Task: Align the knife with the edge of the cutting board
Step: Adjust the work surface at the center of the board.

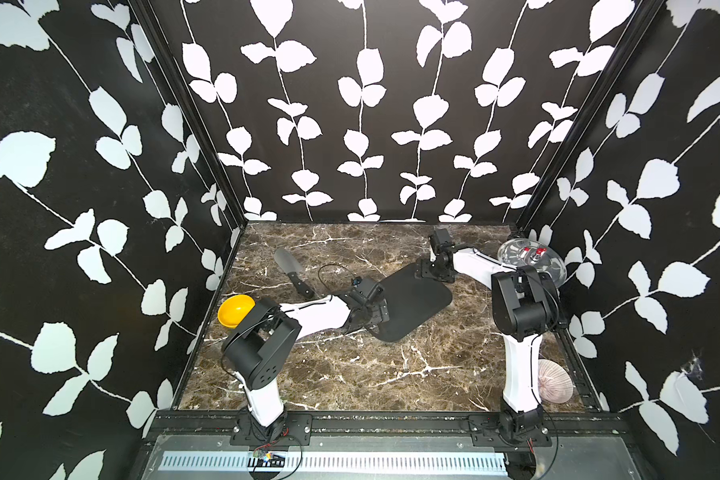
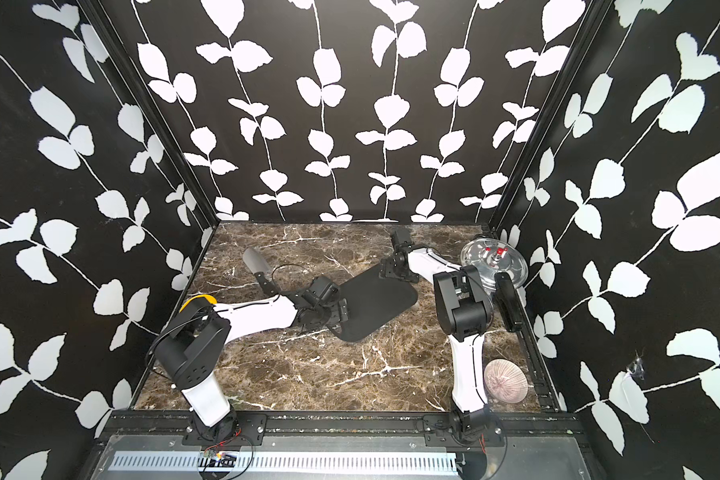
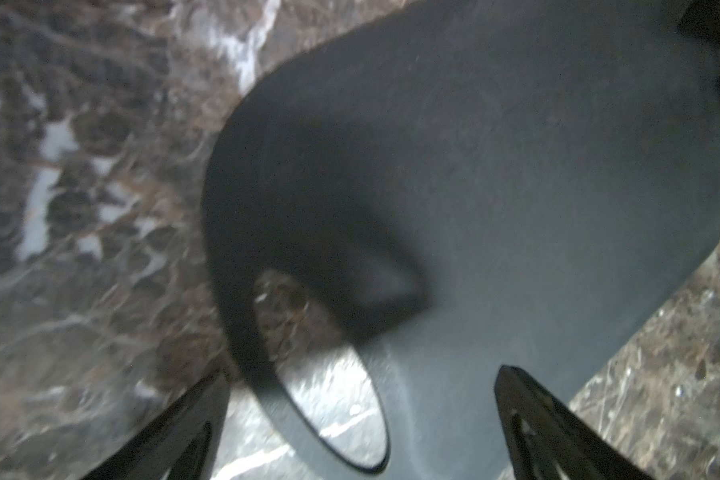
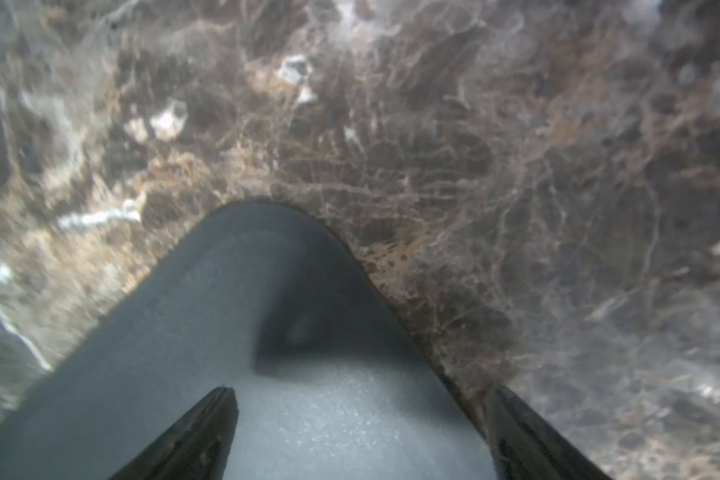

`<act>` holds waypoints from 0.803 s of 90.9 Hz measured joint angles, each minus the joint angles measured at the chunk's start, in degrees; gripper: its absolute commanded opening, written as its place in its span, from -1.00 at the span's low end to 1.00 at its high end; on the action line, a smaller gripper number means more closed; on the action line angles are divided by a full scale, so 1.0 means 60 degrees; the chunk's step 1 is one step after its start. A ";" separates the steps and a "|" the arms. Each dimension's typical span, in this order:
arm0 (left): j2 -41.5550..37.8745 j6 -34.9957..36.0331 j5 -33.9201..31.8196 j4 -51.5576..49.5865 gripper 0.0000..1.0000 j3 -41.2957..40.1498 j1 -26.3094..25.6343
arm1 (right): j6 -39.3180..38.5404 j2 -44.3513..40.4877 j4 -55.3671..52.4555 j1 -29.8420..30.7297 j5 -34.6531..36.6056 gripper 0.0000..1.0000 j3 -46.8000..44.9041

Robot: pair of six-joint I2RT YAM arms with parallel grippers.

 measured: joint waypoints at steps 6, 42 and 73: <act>0.0189 -0.0058 -0.0007 -0.0018 0.97 0.0237 0.0004 | -0.0036 -0.0106 0.0219 -0.0022 -0.0011 0.88 -0.0208; 0.0528 0.0175 -0.0040 -0.0361 0.97 0.0725 0.0532 | 0.0270 -0.1821 0.1421 -0.0142 -0.0313 0.81 -0.2903; 0.0528 0.1246 0.0138 -0.0317 0.97 0.0710 0.1978 | 0.1326 -0.3115 0.1803 0.1096 -0.0525 0.82 -0.4597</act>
